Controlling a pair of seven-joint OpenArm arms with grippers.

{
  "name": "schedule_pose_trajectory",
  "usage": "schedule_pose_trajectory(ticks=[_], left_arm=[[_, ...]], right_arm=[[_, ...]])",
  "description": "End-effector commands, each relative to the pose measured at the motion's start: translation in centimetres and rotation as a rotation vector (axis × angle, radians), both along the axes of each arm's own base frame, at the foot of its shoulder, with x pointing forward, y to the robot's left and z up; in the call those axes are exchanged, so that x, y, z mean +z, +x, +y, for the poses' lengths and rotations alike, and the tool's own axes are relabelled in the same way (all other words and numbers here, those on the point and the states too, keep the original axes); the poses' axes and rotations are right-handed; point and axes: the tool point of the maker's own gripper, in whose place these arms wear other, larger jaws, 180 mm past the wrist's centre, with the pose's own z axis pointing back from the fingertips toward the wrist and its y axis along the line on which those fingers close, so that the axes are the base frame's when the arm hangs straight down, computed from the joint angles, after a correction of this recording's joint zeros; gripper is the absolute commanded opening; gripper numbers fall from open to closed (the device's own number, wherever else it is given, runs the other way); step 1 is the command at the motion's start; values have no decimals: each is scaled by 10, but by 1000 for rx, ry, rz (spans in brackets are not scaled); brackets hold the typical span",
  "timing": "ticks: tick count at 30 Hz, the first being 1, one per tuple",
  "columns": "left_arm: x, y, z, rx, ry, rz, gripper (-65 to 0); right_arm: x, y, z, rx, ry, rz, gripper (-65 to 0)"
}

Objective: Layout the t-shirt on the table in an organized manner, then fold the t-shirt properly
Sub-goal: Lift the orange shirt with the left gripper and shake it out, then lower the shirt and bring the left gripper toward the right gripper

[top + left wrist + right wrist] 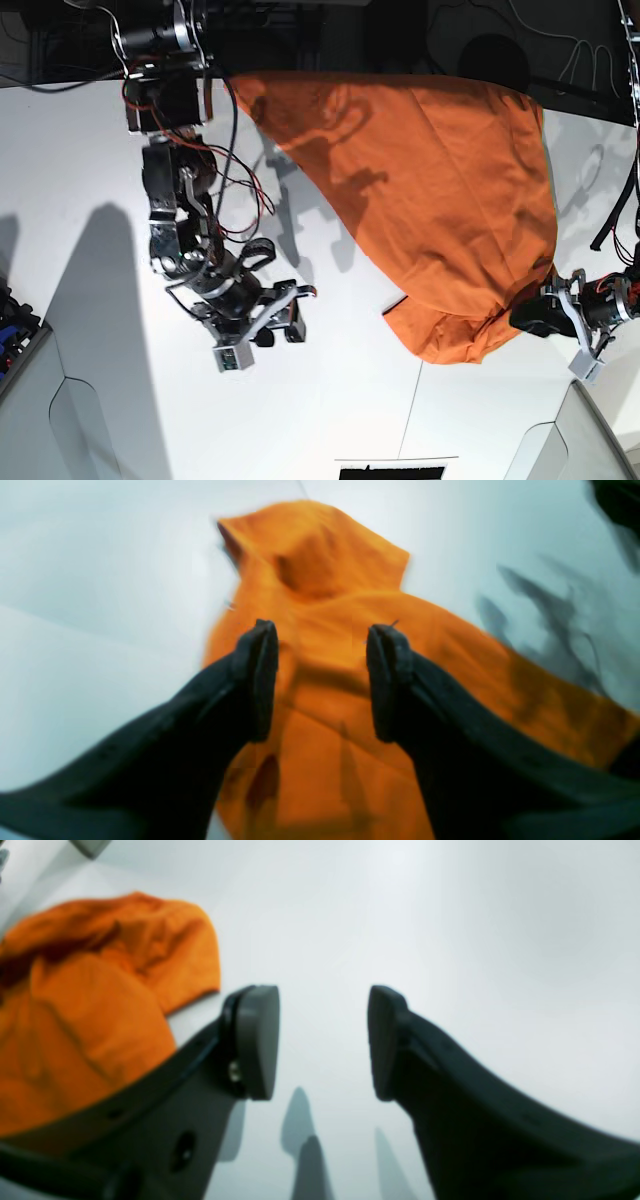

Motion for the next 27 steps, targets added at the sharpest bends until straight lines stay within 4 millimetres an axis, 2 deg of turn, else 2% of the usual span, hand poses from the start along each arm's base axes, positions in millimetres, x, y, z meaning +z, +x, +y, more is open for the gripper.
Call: schedule_pose_trajectory(ticks=[1,5,9,14,17,21,27], left_arm=[[21,7,1,-6,-21,-49,-341],[-7,-8,-11,-18,-46,13,-341],[-45,-24,-38,-32,-73,60,-341],[-85,-26,-60,-28,-6,21,-341],[-110,-29,-81,-28,-21,59,-341],[-135,-40,-124,-59,-74,120,-341],[-149,-59,-204,-205,-131,165,-341]], right_arm=[[19,14,8,4,31,-50,-364],[9,20,41,74,40,-9,-380],[-2,17,58,136,-39,4,-488],[-15,4,68,220,-129,40,-591],[-22,2,59,220,-155,69,-650],[-30,4,36,202,-200,85,-650],[-33,8,-2,152,-250,103,-650]])
